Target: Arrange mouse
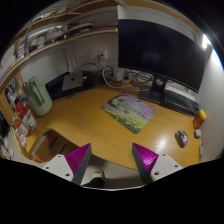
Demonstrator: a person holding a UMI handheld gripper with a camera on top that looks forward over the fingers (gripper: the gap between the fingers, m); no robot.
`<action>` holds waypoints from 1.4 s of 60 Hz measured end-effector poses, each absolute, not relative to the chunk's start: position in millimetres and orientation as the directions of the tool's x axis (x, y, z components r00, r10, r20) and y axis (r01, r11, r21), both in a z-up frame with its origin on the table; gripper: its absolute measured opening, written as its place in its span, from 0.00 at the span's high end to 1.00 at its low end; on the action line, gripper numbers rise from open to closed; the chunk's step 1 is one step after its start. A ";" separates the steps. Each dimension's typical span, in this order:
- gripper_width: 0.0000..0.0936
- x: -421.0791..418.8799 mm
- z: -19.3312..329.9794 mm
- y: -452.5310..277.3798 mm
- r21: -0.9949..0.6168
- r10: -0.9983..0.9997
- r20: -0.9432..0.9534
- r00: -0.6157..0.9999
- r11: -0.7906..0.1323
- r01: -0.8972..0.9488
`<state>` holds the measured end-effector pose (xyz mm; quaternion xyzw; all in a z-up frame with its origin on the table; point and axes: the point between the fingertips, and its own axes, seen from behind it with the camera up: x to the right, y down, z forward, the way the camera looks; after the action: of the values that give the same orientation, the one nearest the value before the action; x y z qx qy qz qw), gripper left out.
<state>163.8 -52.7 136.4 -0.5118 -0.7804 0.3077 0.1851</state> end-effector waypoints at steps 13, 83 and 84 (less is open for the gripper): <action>0.09 142.2 116.1 28.8 -0.672 0.964 -0.007 -0.265 0.192 0.716; 0.09 -20.4 2.9 296.5 -0.783 0.991 0.075 0.112 -0.011 0.622; 0.09 -23.6 1.7 298.2 -0.782 0.991 0.078 0.112 -0.009 0.623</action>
<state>-23.6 298.2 1.7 -0.6596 -0.6117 0.2638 0.3481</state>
